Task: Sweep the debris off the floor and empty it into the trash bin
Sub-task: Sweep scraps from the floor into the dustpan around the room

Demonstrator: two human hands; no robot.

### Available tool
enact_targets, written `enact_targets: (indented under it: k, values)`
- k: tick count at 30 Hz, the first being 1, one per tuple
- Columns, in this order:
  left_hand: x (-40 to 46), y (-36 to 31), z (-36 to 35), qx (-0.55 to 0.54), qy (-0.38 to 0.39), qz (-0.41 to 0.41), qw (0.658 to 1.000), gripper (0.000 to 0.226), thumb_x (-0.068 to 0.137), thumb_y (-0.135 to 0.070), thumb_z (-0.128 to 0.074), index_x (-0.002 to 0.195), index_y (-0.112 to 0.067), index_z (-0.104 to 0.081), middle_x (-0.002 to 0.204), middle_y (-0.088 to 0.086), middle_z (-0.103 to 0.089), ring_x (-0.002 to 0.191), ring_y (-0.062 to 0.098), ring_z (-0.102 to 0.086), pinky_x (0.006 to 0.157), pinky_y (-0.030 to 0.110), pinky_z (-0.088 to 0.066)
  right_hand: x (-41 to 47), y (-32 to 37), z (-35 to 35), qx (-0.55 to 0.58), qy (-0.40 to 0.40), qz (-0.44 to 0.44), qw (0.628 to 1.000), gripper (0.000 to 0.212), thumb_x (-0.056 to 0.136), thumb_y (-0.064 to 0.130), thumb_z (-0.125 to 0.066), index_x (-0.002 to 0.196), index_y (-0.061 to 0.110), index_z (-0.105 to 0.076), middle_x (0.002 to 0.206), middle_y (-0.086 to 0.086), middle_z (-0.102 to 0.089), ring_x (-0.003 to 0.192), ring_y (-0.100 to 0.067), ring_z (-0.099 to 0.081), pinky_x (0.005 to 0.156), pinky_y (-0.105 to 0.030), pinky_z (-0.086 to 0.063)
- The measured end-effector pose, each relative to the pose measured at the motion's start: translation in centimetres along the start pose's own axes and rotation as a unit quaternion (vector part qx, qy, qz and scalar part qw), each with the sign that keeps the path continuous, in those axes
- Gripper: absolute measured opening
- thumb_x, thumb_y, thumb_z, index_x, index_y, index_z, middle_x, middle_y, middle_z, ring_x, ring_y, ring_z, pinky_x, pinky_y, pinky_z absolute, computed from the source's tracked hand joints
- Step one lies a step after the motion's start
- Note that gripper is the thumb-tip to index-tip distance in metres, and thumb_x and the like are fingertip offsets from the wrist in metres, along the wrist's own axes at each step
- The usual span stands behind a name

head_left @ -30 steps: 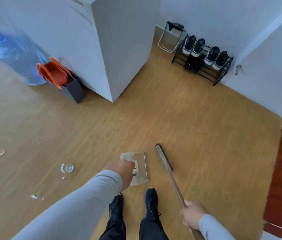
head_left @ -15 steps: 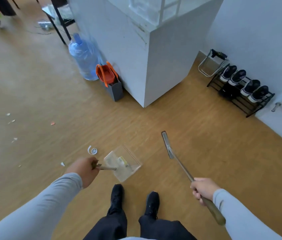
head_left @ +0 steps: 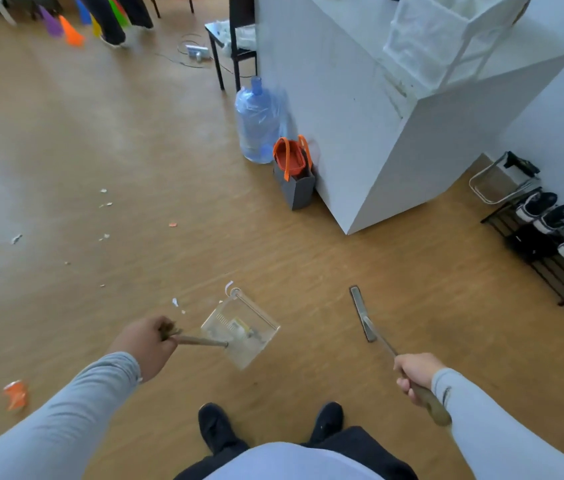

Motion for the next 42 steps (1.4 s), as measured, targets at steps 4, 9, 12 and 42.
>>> enact_targets:
  k: [4,9,12,42]
  values:
    - [0.8,6.2,1.6,-0.016,0.002,0.009,1.000,0.024,0.090,-0.034,-0.065,0.112,-0.025,-0.066,0.101,-0.005,-0.072,0.093,0.021,-0.066,0.084,0.030,-0.053,-2.0,2.7,-6.8,-0.038,0.003,-0.003,0.999,0.016,0.087,0.007,-0.051,0.098,-0.001,-0.060,0.055,-0.010,-0.051,0.038,-0.017,-0.040,0.040,-0.019,-0.035]
    - [1.9,12.5,2.9,-0.030,-0.004,0.031,0.999,0.028,0.091,-0.039,-0.064,0.116,-0.027,-0.066,0.105,-0.007,-0.072,0.097,0.019,-0.066,0.084,0.028,-0.052,-5.3,6.3,-14.1,-0.095,0.002,0.000,0.996,0.012,0.087,0.007,-0.051,0.090,0.000,-0.060,0.056,-0.010,-0.053,0.037,-0.017,-0.040,0.041,-0.019,-0.035]
    - [2.7,14.9,2.9,-0.049,0.002,0.048,0.998,0.029,0.089,-0.040,-0.065,0.115,-0.028,-0.066,0.103,-0.008,-0.072,0.095,0.018,-0.066,0.087,0.032,-0.054,-7.1,8.9,-17.3,-0.150,0.003,0.018,0.989,0.021,0.087,0.007,-0.050,0.100,-0.003,-0.064,0.062,-0.011,-0.056,0.039,-0.017,-0.043,0.041,-0.021,-0.037]
    - [19.7,13.0,1.4,0.001,0.095,0.088,0.992,0.028,0.097,-0.036,-0.051,0.121,-0.024,-0.057,0.101,-0.003,-0.067,0.088,0.020,-0.064,0.079,0.034,-0.056,-1.0,25.2,-35.6,-0.456,0.116,0.107,0.876,0.019,0.090,0.006,-0.047,0.100,0.018,-0.058,0.063,-0.010,-0.060,0.046,-0.020,-0.055,0.052,-0.027,-0.049]
Point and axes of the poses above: each hand's wrist, its own x-axis towards the middle knuckle, its own z-axis out of the back of the hand, y = z × x, the point moved 4 cm from there along x, towards the middle knuckle
